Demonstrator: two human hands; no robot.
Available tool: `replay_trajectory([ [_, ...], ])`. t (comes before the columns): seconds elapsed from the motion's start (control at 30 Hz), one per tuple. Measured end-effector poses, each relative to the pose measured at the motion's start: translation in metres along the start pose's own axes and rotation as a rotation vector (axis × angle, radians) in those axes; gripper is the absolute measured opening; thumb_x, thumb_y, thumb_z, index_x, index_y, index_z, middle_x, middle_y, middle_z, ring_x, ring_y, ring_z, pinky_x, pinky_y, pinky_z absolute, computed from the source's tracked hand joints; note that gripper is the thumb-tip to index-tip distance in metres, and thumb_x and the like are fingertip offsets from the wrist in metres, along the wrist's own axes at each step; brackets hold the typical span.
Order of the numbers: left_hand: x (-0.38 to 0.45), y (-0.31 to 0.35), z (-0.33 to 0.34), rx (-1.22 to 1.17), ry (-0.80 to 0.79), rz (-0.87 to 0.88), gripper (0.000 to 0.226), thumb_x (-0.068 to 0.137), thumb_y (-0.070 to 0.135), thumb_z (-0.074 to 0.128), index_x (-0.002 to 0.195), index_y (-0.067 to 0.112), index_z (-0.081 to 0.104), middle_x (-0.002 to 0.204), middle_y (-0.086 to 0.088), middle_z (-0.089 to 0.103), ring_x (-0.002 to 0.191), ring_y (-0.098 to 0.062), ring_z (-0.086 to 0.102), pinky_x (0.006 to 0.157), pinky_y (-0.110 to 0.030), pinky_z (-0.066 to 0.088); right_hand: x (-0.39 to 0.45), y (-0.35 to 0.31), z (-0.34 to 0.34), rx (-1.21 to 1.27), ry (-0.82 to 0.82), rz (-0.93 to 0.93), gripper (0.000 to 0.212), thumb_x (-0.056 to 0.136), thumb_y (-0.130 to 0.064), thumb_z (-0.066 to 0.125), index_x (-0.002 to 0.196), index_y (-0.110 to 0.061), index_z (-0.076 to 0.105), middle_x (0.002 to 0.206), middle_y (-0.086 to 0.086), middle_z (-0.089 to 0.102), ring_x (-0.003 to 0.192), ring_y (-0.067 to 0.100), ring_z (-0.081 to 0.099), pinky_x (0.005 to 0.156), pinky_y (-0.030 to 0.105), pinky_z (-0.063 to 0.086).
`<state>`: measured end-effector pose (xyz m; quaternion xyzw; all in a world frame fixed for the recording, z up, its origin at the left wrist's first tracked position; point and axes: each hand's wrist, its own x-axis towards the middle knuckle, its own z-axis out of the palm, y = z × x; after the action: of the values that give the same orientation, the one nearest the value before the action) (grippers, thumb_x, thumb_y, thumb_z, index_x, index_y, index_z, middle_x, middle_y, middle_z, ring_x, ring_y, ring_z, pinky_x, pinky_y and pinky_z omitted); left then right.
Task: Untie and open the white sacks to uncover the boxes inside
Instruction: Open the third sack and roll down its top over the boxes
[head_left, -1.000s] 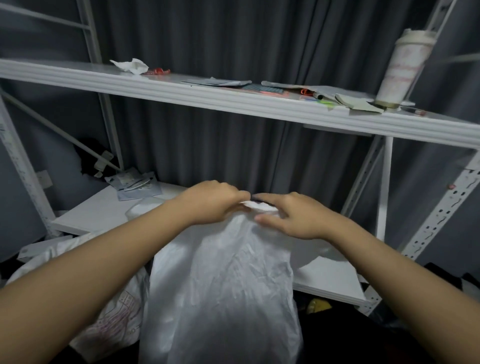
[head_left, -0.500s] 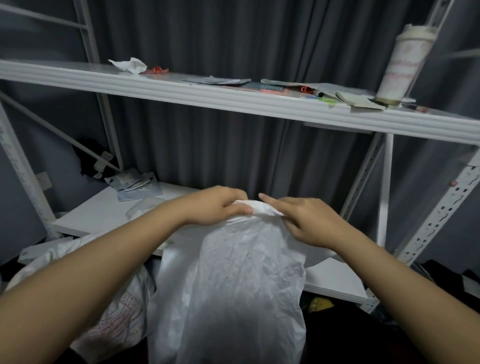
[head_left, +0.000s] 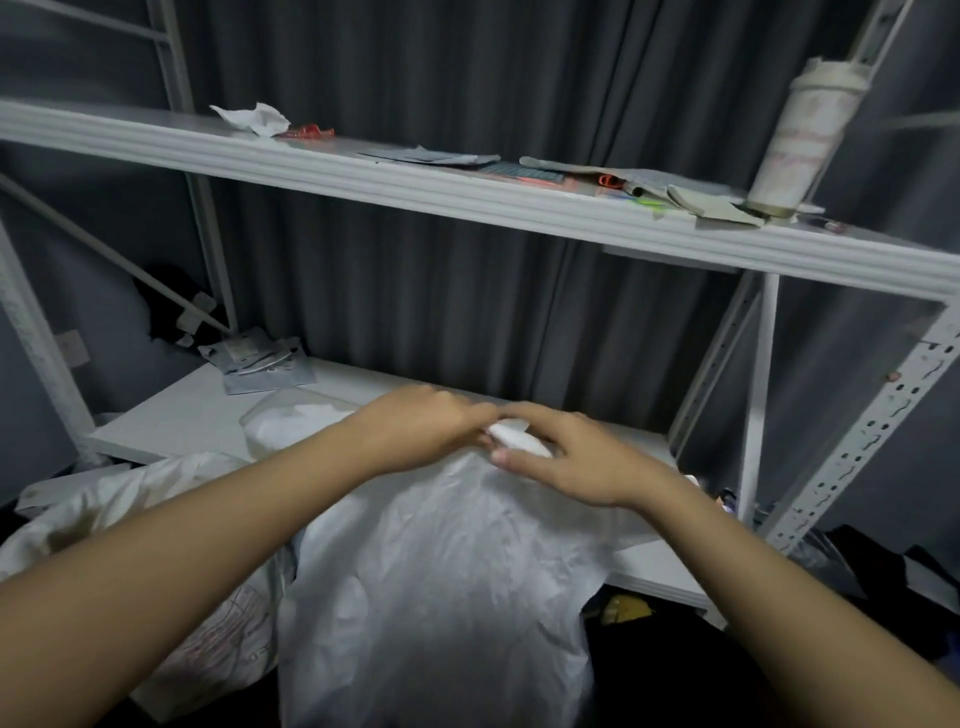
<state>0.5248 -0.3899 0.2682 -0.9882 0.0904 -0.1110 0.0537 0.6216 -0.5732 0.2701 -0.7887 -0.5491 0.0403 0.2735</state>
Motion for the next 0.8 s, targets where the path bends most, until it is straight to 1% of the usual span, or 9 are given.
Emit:
replay_trajectory([
  [0.07,-0.001,0.002,-0.001,-0.02,-0.012,-0.014,0.037,0.093,0.052,0.046,0.116,0.023,0.051,0.098,0.006,0.06,0.085,-0.018,0.057,0.062,-0.029,0.034,0.002,0.001,0.002,-0.051,-0.075,-0.037,0.025,0.096,-0.043,0.05,0.115,-0.033,0.062,0.092,-0.004,0.069,0.082,0.014,0.062,0.07,0.033,0.047],
  [0.13,-0.005,-0.007,-0.005,-0.233,-0.078,-0.107,0.042,0.082,0.064,0.054,0.103,0.028,0.055,0.084,0.014,0.057,0.075,-0.01,0.052,0.059,-0.028,0.036,0.0,0.01,0.008,-0.563,0.045,-0.198,0.025,0.095,-0.028,0.046,0.114,-0.025,0.062,0.083,0.001,0.068,0.075,0.023,0.064,0.056,0.034,0.043],
  [0.2,-0.008,-0.018,-0.002,-0.429,-0.1,-0.14,0.035,0.083,0.061,0.057,0.092,0.028,0.058,0.078,0.011,0.059,0.073,-0.008,0.053,0.063,-0.032,0.043,-0.006,0.017,0.015,-0.748,0.153,-0.292,0.03,0.084,-0.025,0.044,0.104,-0.019,0.065,0.069,0.001,0.063,0.059,0.025,0.061,0.043,0.029,0.038],
  [0.3,-0.009,-0.009,0.003,-0.364,0.006,-0.053,0.024,0.091,0.044,0.056,0.095,0.02,0.059,0.076,0.012,0.057,0.069,-0.005,0.049,0.062,-0.03,0.037,-0.006,0.002,0.022,-0.503,0.15,-0.215,0.034,0.093,-0.044,0.039,0.108,-0.026,0.063,0.079,-0.005,0.064,0.072,0.02,0.06,0.053,0.032,0.044],
  [0.4,-0.012,-0.002,0.009,-0.253,0.159,-0.063,0.038,0.086,0.053,0.055,0.104,0.019,0.055,0.091,0.009,0.058,0.08,-0.007,0.048,0.064,-0.028,0.035,0.003,0.008,0.029,-0.225,0.118,-0.104,0.023,0.098,-0.04,0.045,0.101,-0.025,0.063,0.077,-0.004,0.064,0.076,0.02,0.06,0.06,0.033,0.038],
  [0.53,-0.034,-0.012,0.041,-0.377,0.606,-0.432,0.044,0.078,0.043,0.072,0.107,0.014,0.056,0.104,0.0,0.055,0.095,-0.017,0.048,0.084,-0.029,0.038,-0.002,0.036,0.047,0.06,0.319,0.105,0.017,0.096,-0.024,0.055,0.09,-0.019,0.07,0.071,-0.008,0.068,0.07,0.004,0.061,0.062,0.024,0.044],
  [0.6,-0.042,-0.001,0.058,-0.654,0.746,-0.739,0.034,0.081,0.035,0.072,0.103,0.018,0.051,0.105,-0.002,0.051,0.086,-0.012,0.049,0.083,-0.03,0.043,-0.006,0.041,0.062,0.266,0.407,0.205,0.017,0.095,-0.019,0.058,0.084,-0.023,0.07,0.067,-0.014,0.065,0.065,-0.006,0.058,0.06,0.012,0.04],
  [0.67,-0.036,0.014,0.067,-1.005,0.719,-0.943,0.042,0.083,0.034,0.07,0.113,0.018,0.044,0.116,-0.01,0.049,0.082,-0.008,0.053,0.083,-0.032,0.049,-0.005,0.039,0.076,0.334,0.458,0.227,0.017,0.094,-0.016,0.059,0.086,-0.026,0.07,0.072,-0.016,0.067,0.069,-0.009,0.058,0.064,0.011,0.042],
  [0.8,0.001,0.023,0.06,-1.569,0.663,-1.067,0.073,0.089,0.032,0.064,0.143,0.017,0.017,0.138,-0.011,0.035,0.11,-0.024,0.056,0.068,-0.026,0.056,-0.002,0.025,0.09,0.258,0.486,0.2,0.016,0.095,-0.019,0.056,0.101,-0.022,0.071,0.087,-0.009,0.072,0.081,0.007,0.065,0.073,0.027,0.05],
])
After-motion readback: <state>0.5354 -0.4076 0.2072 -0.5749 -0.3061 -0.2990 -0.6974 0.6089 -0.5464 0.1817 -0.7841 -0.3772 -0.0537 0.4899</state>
